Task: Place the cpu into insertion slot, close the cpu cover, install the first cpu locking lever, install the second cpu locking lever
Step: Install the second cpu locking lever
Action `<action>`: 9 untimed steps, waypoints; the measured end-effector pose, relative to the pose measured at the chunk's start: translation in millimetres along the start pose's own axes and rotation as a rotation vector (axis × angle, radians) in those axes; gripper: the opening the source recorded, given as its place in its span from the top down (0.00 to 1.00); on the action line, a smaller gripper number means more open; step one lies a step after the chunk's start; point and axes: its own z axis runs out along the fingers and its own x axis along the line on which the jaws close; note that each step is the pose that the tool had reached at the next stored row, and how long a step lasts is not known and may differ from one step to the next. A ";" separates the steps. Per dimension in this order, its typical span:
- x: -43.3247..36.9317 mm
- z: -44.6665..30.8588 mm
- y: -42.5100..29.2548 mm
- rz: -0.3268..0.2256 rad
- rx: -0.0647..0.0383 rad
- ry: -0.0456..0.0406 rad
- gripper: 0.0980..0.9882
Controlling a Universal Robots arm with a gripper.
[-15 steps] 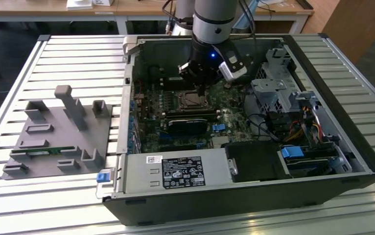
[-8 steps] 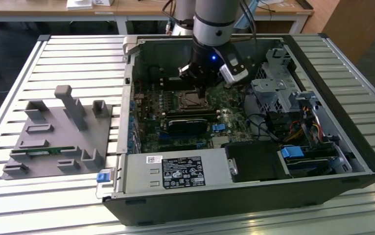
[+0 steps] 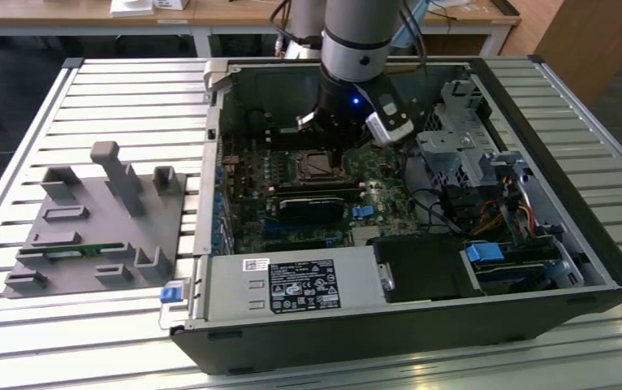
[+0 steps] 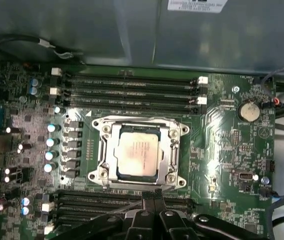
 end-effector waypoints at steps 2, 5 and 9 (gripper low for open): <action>0.1 1.2 -1.5 0.000 0.000 0.0005 0.99; 3.0 3.3 -3.1 0.000 0.000 0.0006 0.99; 18.7 5.9 -3.5 0.000 0.000 0.0007 0.99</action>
